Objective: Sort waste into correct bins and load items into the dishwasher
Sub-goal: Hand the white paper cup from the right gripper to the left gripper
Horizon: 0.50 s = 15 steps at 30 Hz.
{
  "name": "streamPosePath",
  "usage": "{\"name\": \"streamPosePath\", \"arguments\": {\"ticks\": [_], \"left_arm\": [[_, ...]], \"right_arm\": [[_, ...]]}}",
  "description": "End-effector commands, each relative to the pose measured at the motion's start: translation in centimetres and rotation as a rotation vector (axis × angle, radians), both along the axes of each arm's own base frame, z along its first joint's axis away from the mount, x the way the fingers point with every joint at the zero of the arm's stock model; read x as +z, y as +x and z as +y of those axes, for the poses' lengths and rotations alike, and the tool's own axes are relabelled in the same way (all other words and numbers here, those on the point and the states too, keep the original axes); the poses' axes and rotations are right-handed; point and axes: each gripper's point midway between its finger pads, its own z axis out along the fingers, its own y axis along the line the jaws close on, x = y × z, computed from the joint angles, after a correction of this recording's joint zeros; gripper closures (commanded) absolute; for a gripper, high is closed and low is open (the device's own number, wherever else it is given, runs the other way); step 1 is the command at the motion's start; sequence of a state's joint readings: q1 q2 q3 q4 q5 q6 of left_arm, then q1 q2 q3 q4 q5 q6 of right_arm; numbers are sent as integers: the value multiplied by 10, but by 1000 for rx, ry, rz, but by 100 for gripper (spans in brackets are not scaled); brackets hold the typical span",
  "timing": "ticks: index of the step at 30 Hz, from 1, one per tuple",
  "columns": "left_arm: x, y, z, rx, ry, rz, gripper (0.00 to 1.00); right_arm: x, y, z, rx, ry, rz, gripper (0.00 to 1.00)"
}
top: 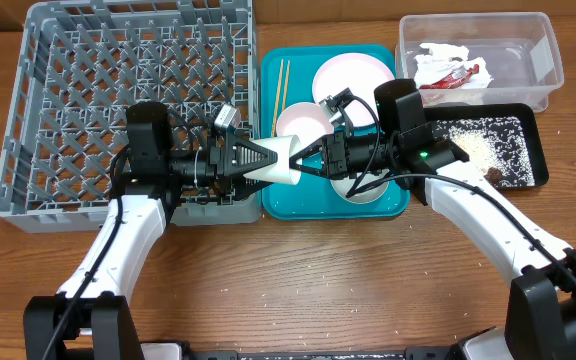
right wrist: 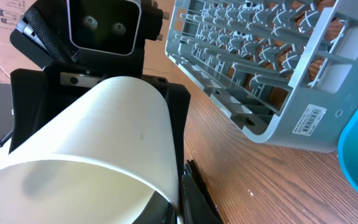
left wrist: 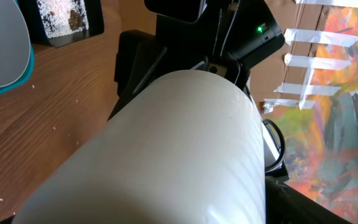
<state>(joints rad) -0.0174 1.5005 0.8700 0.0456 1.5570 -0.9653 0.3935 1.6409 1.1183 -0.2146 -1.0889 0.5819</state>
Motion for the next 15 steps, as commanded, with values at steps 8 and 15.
{"name": "streamPosePath", "arguments": {"ticks": [8,15], "left_arm": [[8,1,5,-3,-13,-41,22],[6,4,5,10,-4,-40,59]], "right_arm": [[-1,-8,0,26,0,-6,96],[-1,-7,0,26,0,-6,93]]}}
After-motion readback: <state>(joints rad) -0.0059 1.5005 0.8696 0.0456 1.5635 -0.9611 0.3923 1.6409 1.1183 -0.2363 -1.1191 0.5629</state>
